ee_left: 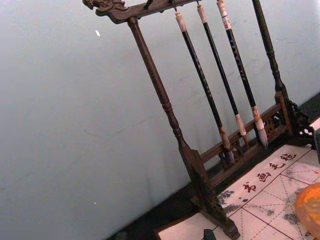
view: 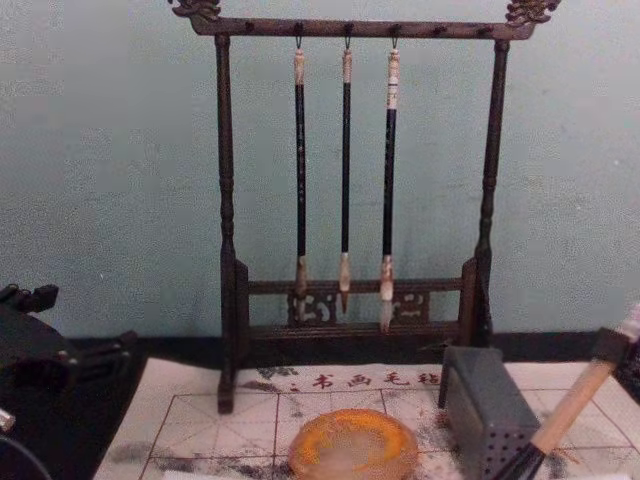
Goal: Pick up the brush from the inkstone, write on the paper, then place the brush back to its original position.
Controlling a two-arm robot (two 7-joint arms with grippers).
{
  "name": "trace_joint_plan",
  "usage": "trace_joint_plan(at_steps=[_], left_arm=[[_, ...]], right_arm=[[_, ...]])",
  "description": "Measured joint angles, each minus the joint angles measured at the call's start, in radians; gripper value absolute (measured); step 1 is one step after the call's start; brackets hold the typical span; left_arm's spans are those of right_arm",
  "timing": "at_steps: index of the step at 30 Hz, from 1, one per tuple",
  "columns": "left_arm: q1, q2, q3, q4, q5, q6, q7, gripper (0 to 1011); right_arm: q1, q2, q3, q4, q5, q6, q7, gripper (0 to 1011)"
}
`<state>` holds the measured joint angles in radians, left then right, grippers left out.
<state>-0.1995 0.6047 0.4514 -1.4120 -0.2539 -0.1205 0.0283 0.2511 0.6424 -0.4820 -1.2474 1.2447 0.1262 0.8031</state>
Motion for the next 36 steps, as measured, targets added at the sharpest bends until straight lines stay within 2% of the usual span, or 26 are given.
trace_joint_plan(at_steps=[19, 29, 36], left_arm=[[0.0, 0.0, 0.0, 0.0, 0.0, 0.0, 0.0, 1001], [0.0, 0.0, 0.0, 0.0, 0.0, 0.0, 0.0, 1001], [0.0, 0.0, 0.0, 0.0, 0.0, 0.0, 0.0, 1001]], right_arm=[[-0.012, 0.005, 0.026, -0.002, 0.008, -0.004, -0.008, 187], [-0.025, -0.007, 0.056, -0.02, 0.066, -0.001, -0.006, 187], [-0.025, -0.015, 0.059, -0.022, 0.076, -0.008, -0.018, 187]])
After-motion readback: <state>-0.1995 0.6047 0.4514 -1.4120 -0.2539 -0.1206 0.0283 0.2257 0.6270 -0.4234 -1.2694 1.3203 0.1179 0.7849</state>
